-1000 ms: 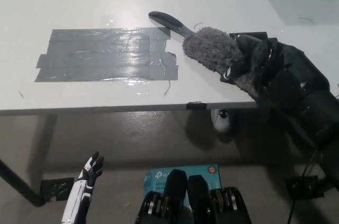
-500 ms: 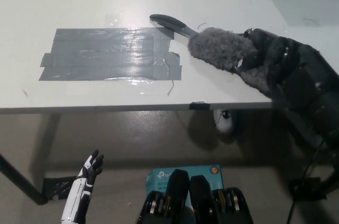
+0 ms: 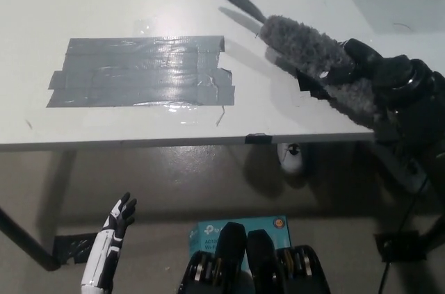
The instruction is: A grey duster is kept infront of the robot in the middle of the table and the robot extends its right arm to grab the duster, picks it up and hands it to a person
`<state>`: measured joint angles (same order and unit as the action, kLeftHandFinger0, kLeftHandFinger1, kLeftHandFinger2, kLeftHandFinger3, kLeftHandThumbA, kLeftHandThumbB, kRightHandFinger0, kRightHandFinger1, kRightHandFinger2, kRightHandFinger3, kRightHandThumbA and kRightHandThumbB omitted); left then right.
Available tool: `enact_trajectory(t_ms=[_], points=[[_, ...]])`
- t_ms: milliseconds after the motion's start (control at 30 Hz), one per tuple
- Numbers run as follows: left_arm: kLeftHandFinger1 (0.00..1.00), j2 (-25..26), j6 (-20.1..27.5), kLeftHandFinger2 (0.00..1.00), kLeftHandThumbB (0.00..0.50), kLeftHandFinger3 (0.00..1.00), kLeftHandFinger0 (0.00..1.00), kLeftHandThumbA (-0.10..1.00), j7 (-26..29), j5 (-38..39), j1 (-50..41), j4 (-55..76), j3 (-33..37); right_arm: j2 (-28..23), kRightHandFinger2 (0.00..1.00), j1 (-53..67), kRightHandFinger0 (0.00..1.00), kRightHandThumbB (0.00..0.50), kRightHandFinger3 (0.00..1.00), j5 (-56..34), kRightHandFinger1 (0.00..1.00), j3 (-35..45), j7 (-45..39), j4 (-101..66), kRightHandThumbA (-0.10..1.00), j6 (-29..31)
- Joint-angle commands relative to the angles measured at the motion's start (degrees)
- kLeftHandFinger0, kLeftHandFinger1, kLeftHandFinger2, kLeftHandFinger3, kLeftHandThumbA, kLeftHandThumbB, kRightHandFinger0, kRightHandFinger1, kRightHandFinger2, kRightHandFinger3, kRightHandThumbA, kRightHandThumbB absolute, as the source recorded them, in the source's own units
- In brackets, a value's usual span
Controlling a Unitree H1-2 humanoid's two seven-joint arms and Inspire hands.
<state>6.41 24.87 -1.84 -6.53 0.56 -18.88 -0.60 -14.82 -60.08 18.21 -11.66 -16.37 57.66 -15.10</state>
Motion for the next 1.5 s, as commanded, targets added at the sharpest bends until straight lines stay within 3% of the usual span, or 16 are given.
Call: enact_trajectory(t_ms=[0,33,67,100,167,267,400,500,533,700,767,967,1133,1467], points=[[1.0,0.64,1.68,1.0,0.311,1.0,1.0,1.0,0.78,0.82,0.73,0.36,-0.57,0.47,1.0,0.51,0.13,0.2,0.87,-6.43,0.7,4.43,-1.83,-2.81,-0.1,2.04],[1.0,0.69,1.75,1.0,0.308,1.0,1.0,1.0,0.71,0.91,0.75,0.34,-0.58,0.53,0.96,0.7,0.15,0.161,0.91,-6.86,0.67,5.13,-1.58,-3.11,-0.1,2.17],[1.0,0.76,1.8,1.0,0.308,1.0,1.0,1.0,0.84,0.74,0.84,0.27,-0.62,1.03,0.71,1.2,0.08,0.206,0.91,-9.29,0.6,8.09,-0.98,-3.83,-0.1,1.87],[1.0,0.79,1.79,1.0,0.308,1.0,1.0,1.0,0.93,0.6,0.87,0.27,-0.64,1.29,0.68,1.37,0.06,0.214,0.92,-10.36,0.58,9.38,-0.78,-4.09,-0.1,1.57],[1.0,0.79,1.73,1.0,0.302,1.0,1.0,1.0,1.17,0.31,0.9,0.31,-0.69,1.94,0.74,1.64,0.04,0.222,0.93,-12.84,0.57,12.43,-0.79,-4.24,-0.1,1.54],[1.0,0.68,2.0,1.0,0.3,1.0,1.0,1.0,1.06,0.89,0.77,0.56,-0.81,5.01,0.99,2.85,0.0,0.222,1.0,-22.69,0.52,22.81,-1.77,-7.75,-0.1,-2.51],[1.0,0.69,2.06,1.0,0.293,1.0,1.0,1.0,1.53,0.55,0.93,0.48,-0.77,8.85,0.98,3.03,0.0,0.209,1.0,-30.23,0.45,30.88,-1.58,-12.9,-0.1,-7.93],[1.0,0.69,2.06,1.0,0.302,1.0,1.0,1.0,1.43,0.62,1.19,0.35,-0.82,12.53,0.91,3.1,0.0,0.214,1.0,-37.06,0.44,36.8,-0.37,-18.44,-0.1,-11.6],[1.0,0.69,2.06,1.0,0.307,1.0,1.0,1.0,1.22,0.89,1.32,0.39,-0.89,13.75,0.89,3.27,0.0,0.21,1.0,-40.27,0.37,37.4,0.57,-20.8,-0.1,-11.83],[1.0,0.77,2.01,1.0,0.308,1.0,1.0,1.0,1.26,0.58,1.4,0.76,-0.92,15.82,0.86,4.31,0.0,0.226,1.0,-47.16,0.3,36.08,3.24,-26.6,-0.1,-11.83],[1.0,0.77,2.0,1.0,0.314,1.0,1.0,1.0,1.38,0.34,1.57,0.68,-0.88,16.25,0.86,5.27,0.0,0.199,1.0,-49.85,0.29,34.02,4.53,-30.06,-0.1,-11.83],[1.0,0.89,1.77,1.0,0.313,1.0,1.0,1.0,1.43,-0.11,1.69,1.05,-0.83,16.62,0.83,7.64,0.0,0.182,1.0,-56.03,0.27,28.18,9.3,-38.14,-0.1,-11.83],[1.0,0.92,1.68,1.0,0.311,1.0,1.0,1.0,1.27,0.11,1.72,1.1,-0.82,17.05,0.94,8.61,0.0,0.157,1.0,-59.16,0.3,26.46,12.17,-39.82,-0.1,-11.83],[1.0,0.96,1.81,1.0,0.309,1.0,1.0,1.0,1.6,-0.39,1.6,1.05,-0.86,17.33,0.9,10.09,0.0,0.143,1.0,-63.23,0.32,22.48,15.51,-39.77,-0.1,-11.83]])
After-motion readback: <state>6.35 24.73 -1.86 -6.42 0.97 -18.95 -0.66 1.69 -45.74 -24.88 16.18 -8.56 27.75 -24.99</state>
